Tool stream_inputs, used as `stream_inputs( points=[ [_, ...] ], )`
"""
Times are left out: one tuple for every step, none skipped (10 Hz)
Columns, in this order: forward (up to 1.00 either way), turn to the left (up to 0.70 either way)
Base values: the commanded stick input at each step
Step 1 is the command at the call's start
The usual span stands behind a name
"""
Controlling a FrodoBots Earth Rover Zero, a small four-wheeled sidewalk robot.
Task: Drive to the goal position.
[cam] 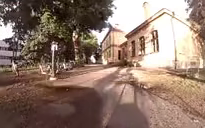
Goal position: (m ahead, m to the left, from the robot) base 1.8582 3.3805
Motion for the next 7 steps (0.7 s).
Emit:
stream_inputs(
  points=[
    [0.37,0.0],
    [0.37,0.0],
    [0.37,0.0],
    [0.37,0.0],
    [0.37,0.0],
    [0.37,0.0],
    [0.37,0.0]
  ],
)
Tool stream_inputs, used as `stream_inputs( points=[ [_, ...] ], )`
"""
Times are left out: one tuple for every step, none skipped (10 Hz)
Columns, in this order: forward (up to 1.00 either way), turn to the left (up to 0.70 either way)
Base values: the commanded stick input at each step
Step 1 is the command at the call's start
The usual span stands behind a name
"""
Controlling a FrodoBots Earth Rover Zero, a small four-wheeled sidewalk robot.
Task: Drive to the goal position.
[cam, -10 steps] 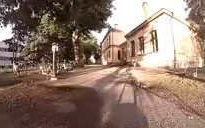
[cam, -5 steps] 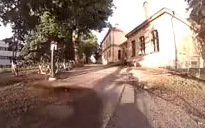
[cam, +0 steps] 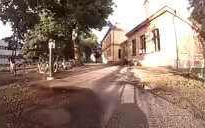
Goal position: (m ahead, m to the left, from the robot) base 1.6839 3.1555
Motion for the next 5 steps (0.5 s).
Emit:
stream_inputs(
  points=[
    [0.37,0.0],
    [0.37,0.0],
    [0.37,0.0],
    [0.37,0.0],
    [0.37,0.0]
  ],
)
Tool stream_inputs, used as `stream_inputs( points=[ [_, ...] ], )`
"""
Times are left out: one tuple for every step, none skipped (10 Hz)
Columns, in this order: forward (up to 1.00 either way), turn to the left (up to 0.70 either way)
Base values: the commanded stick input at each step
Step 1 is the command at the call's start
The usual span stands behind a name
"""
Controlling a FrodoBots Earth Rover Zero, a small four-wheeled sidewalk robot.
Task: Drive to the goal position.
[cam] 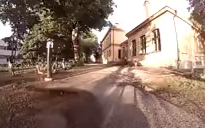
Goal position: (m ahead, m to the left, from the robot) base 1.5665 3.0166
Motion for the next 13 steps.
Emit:
stream_inputs(
  points=[
    [0.37,0.0],
    [0.37,0.0],
    [0.37,0.0],
    [0.37,0.0],
    [0.37,0.0],
    [0.37,0.0],
    [0.37,0.0],
    [0.37,0.0],
    [0.37,0.0],
    [0.37,0.0],
    [0.37,0.0],
    [0.37,0.0],
    [0.37,0.0]
  ],
)
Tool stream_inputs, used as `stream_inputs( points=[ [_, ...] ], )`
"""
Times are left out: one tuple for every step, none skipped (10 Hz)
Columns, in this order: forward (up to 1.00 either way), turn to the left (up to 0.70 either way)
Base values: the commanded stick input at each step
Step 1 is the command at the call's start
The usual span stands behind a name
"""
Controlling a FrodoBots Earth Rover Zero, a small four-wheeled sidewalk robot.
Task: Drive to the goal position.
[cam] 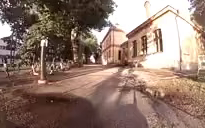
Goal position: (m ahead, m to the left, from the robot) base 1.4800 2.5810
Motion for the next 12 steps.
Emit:
stream_inputs(
  points=[
    [0.37,0.0],
    [0.37,0.0],
    [0.37,0.0],
    [0.37,0.0],
    [0.37,0.0],
    [0.37,0.0],
    [0.37,0.0],
    [0.37,0.0],
    [0.37,0.0],
    [0.37,0.0],
    [0.37,0.0],
    [0.37,0.0]
  ],
)
